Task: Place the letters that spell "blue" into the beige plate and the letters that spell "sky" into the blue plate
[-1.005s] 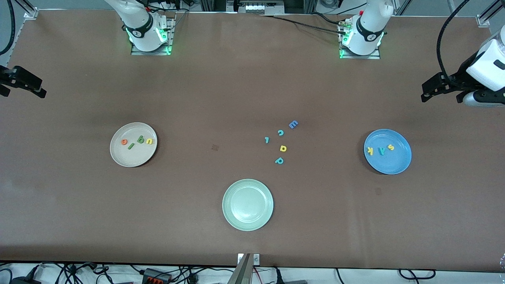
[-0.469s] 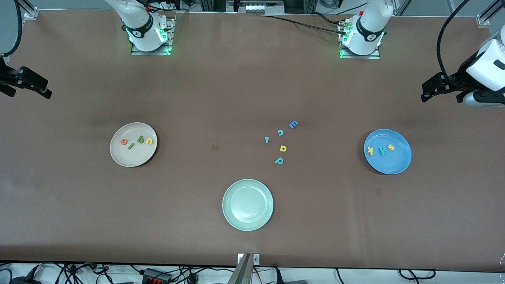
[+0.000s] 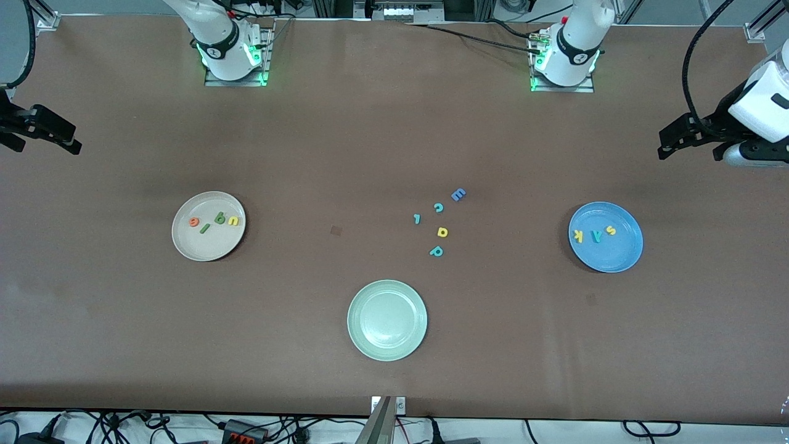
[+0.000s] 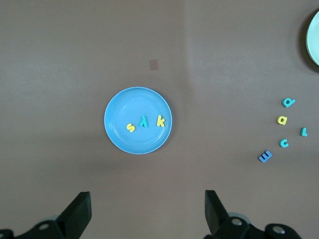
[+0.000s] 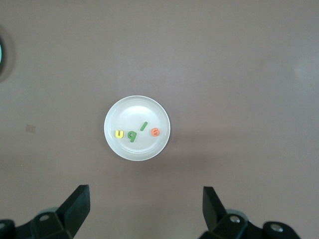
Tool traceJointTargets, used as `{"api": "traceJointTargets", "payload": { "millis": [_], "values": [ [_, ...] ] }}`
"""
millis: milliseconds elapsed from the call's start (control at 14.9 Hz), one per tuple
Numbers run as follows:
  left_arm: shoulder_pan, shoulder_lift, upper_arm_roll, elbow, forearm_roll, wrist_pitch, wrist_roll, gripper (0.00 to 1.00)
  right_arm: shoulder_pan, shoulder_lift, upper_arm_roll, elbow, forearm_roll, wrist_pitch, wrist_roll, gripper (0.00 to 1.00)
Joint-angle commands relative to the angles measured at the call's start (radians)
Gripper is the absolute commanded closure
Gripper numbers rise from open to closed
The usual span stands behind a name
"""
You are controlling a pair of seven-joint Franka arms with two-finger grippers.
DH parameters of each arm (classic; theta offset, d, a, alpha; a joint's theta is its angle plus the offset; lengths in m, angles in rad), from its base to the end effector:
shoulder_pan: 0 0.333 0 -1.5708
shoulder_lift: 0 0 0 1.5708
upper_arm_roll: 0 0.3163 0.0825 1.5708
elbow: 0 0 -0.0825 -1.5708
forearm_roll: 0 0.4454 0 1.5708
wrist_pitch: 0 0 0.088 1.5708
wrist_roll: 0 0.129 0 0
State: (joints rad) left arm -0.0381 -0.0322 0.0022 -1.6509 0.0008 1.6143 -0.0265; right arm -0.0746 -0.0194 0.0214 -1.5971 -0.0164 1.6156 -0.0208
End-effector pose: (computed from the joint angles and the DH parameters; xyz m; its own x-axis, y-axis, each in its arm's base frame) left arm 0.6082 -0.0217 0.5835 0.9999 -0.0094 -0.0044 -0.0094 -1.0000 -0.0009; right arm 0.6142 -0.0346 0.6047 0.9988 -0.0316 0.0375 -0.0323 -0.9993 0.0176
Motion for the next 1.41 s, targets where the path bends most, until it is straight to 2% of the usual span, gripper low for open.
{"api": "traceJointTargets", "payload": {
  "millis": [0, 1072, 1206, 1340],
  "values": [
    [-0.003, 0.011, 0.005, 0.028, -0.024, -0.022, 0.01, 0.0, 0.004, -0.016, 0.006, -0.018, -0.013, 0.003, 0.012, 0.0],
    [-0.003, 0.009, 0.001, 0.028, -0.024, -0.025, 0.005, 0.0, 0.027, -0.007, 0.005, -0.018, -0.011, 0.018, 0.018, 0.0],
    [-0.003, 0.009, 0.001, 0.028, -0.024, -0.025, 0.005, 0.0, 0.061, -0.005, -0.026, -0.018, -0.013, 0.018, 0.018, 0.0],
    [-0.003, 0.009, 0.001, 0.028, -0.024, -0.025, 0.005, 0.0, 0.061, -0.005, -0.031, -0.018, -0.014, 0.018, 0.018, 0.0]
  ]
}}
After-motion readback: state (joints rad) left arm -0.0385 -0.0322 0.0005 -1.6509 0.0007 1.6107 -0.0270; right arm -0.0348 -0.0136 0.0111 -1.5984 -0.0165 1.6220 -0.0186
